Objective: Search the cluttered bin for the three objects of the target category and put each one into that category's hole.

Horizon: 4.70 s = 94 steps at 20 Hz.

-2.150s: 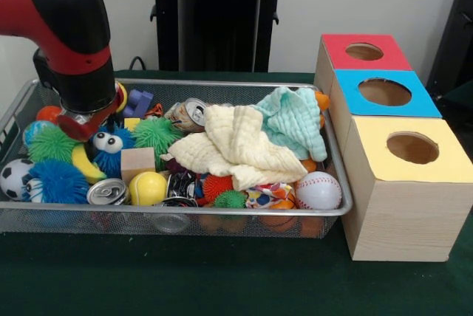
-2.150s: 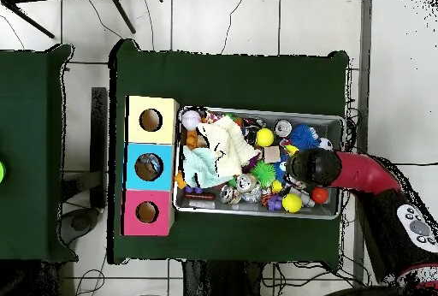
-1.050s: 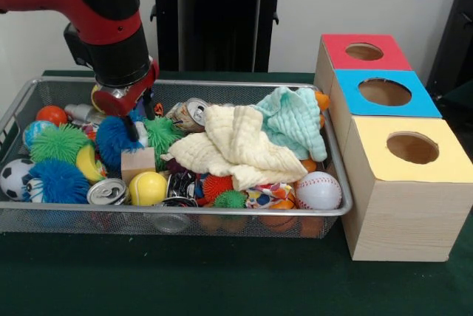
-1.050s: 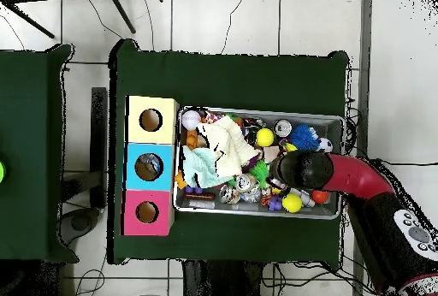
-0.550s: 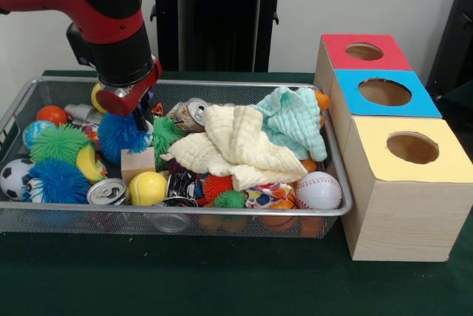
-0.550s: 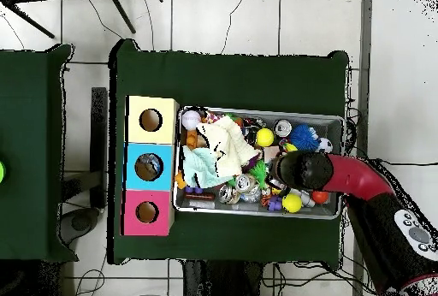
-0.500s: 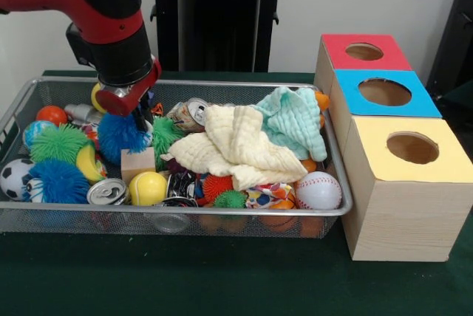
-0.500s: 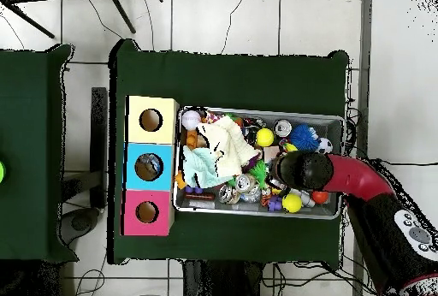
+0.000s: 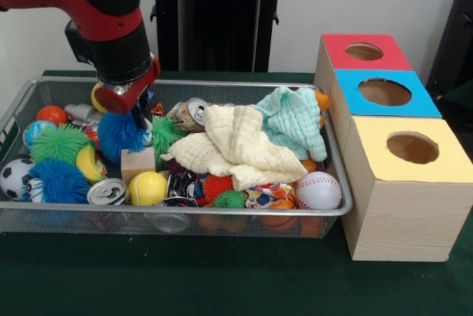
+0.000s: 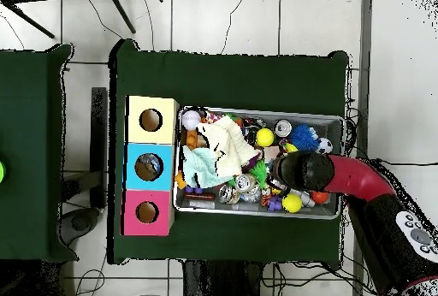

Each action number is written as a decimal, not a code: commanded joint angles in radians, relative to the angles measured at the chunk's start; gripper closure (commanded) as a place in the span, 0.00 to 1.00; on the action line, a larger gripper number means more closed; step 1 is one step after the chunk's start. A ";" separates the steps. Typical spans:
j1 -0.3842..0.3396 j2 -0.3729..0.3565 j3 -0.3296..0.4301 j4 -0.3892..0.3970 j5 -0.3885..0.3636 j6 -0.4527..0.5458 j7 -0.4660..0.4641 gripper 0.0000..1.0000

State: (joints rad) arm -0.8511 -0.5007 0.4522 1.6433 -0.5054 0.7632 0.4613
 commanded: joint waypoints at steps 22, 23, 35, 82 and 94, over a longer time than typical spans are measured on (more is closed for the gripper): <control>0.033 -0.177 0.197 0.265 0.215 -0.052 0.123 1.00; 0.025 -0.172 0.193 0.264 0.211 -0.053 0.120 1.00; 0.023 -0.154 0.097 0.171 0.105 0.025 0.075 1.00; -0.029 -0.094 0.041 -0.110 -0.186 0.155 -0.144 1.00; -0.024 -0.154 0.107 0.001 -0.073 0.144 -0.052 0.00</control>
State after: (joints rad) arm -0.8820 -0.6165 0.4887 1.5832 -0.6149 0.8218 0.4613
